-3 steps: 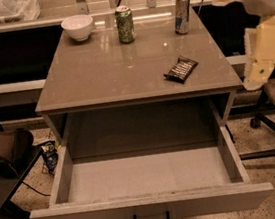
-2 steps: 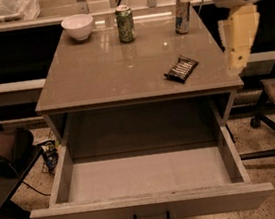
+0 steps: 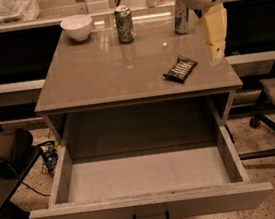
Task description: Place rxbar chocolate into top drawer
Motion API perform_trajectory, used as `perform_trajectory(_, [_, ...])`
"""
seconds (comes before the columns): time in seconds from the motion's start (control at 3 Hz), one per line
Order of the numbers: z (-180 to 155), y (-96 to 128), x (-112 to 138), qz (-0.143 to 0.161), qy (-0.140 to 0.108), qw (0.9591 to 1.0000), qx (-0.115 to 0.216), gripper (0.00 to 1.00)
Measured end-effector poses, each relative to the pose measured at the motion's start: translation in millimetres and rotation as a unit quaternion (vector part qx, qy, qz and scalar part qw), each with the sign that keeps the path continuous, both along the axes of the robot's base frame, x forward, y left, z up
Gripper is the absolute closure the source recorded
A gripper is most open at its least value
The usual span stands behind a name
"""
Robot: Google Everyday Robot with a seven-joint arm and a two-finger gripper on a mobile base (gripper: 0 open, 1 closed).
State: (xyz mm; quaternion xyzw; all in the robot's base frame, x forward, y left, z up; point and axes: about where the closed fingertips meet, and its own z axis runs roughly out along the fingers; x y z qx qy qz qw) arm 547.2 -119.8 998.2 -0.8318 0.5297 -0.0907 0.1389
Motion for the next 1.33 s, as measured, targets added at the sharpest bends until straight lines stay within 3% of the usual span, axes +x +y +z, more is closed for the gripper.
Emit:
perform_trajectory(0.33, [-2,-1,11,0.003,-0.014,0.9999,0.000,0.00])
perform_trajectory(0.67, [-8,-11,28,0.022,-0.029,0.9991,-0.022,0.00])
perform_trajectory(1.0, [-23,-41,72,0.070,-0.019,0.9932,-0.091,0.00])
perform_trajectory(1.33, [-26,-55,104,0.119,-0.020,0.9823,-0.143,0.00])
